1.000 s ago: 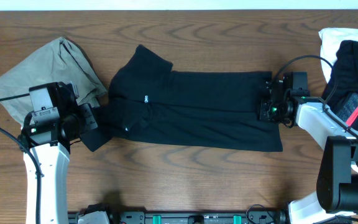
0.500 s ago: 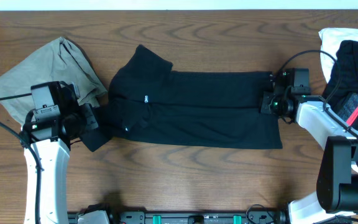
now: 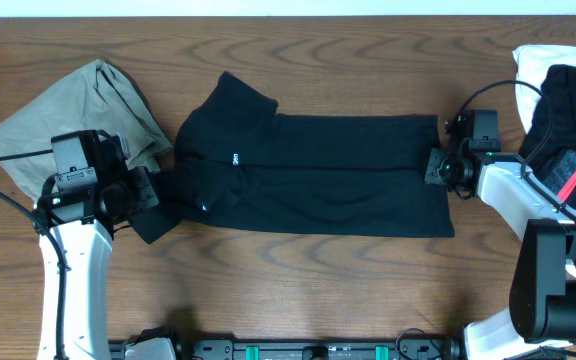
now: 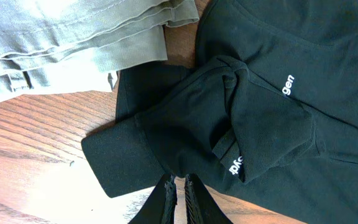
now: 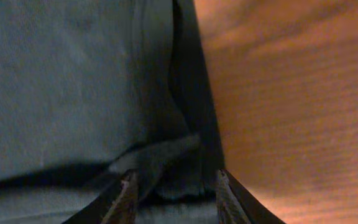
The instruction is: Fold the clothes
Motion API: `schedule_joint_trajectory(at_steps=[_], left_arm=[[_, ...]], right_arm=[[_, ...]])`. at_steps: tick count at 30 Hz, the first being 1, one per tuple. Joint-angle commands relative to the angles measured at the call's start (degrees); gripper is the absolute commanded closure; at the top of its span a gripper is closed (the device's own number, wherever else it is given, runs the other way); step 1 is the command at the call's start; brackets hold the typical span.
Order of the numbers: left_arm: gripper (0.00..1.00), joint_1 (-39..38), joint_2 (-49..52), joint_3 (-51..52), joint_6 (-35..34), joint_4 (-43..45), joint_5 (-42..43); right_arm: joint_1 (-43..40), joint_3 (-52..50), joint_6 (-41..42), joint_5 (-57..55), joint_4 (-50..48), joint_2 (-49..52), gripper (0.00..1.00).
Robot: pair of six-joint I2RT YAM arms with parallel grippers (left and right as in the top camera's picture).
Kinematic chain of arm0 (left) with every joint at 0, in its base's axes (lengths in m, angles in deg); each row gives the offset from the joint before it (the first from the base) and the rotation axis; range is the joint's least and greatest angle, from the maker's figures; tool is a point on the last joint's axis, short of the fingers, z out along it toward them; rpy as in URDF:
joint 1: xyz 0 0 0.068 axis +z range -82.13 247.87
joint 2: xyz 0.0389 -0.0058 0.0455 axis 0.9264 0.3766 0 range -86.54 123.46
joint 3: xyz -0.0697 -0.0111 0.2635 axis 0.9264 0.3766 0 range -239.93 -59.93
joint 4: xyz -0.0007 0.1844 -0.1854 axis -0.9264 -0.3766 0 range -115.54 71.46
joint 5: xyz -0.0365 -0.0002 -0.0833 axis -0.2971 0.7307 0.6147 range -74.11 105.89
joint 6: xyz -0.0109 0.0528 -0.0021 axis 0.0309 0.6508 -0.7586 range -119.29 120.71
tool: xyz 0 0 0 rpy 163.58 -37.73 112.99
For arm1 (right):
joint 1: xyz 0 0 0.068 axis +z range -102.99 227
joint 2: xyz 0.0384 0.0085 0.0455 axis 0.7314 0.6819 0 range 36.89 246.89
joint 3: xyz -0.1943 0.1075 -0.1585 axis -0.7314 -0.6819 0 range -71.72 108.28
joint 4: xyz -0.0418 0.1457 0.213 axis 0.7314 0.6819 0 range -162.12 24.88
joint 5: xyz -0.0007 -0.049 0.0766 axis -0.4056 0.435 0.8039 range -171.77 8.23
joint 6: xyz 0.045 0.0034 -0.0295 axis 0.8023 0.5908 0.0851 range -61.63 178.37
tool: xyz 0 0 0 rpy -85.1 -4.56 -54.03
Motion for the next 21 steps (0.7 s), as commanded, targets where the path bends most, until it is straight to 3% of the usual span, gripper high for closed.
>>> schedule_joint_trajectory(at_steps=[1, 8, 16, 21], left_arm=[[0.9, 0.22, 0.2, -0.9, -0.31, -0.26, -0.46], [0.9, 0.22, 0.2, -0.9, -0.31, -0.28, -0.46], [0.9, 0.22, 1.33, -0.9, -0.31, -0.31, -0.46], [0.9, 0.22, 2.78, -0.9, -0.31, -0.33, -0.24]], right_arm=[[-0.11, 1.55, 0.0, 1.64, 1.51, -3.8, 0.59], [-0.07, 1.53, -3.65, 4.52, 8.74, -8.63, 0.57], [-0.07, -0.28, -5.4, 5.25, 11.06, -2.49, 0.55], [-0.17, -0.28, -5.86, 4.37, 11.15, 1.99, 0.46]])
